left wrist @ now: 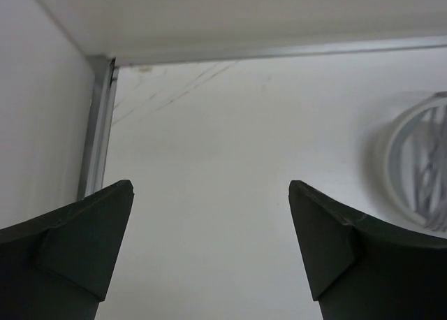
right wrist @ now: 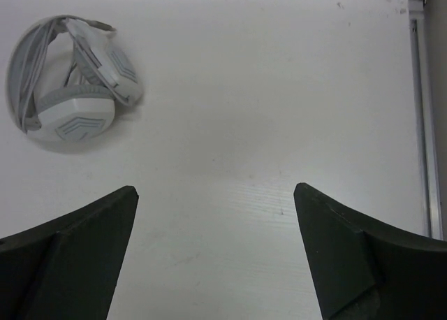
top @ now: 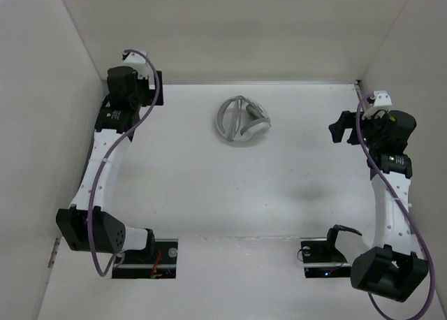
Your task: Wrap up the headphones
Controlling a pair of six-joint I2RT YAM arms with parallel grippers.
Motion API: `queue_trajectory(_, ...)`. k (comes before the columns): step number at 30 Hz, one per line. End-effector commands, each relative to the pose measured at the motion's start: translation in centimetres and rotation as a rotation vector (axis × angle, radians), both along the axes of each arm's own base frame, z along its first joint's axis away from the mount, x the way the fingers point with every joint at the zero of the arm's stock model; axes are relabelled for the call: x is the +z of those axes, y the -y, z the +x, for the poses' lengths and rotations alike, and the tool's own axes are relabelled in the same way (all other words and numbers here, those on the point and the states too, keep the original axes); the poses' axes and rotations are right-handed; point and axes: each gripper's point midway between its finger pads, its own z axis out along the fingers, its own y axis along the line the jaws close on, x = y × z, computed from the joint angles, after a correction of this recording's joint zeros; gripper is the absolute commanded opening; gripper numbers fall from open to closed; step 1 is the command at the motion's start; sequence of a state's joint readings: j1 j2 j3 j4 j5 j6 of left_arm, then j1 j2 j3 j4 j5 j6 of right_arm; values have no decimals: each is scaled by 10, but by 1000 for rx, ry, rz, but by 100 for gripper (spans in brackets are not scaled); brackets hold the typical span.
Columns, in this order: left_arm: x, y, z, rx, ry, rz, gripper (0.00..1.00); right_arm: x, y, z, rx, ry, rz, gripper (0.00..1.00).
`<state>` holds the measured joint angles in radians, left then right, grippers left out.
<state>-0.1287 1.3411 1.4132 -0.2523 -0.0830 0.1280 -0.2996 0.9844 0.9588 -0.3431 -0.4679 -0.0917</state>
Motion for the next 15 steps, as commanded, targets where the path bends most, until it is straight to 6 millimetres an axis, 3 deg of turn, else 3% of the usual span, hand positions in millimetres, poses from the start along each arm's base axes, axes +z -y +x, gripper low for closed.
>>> queue_trajectory(1, -53, -36, -29, 61, -202, 27, 94, -14, 13, -4, -73, -88, 66, 100)
queue_trajectory(6, -56, -81, -56, 183, -181, -4, 98, -16, 22, -17, -124, -268, 133, 100)
queue_trajectory(11, -68, -120, -75, 296, -182, -43, 100, -13, 43, -26, -177, -361, 100, 100)
queue_trajectory(15, -86, -137, -87, 339, -211, -61, 100, 1, 61, -27, -222, -238, 80, 100)
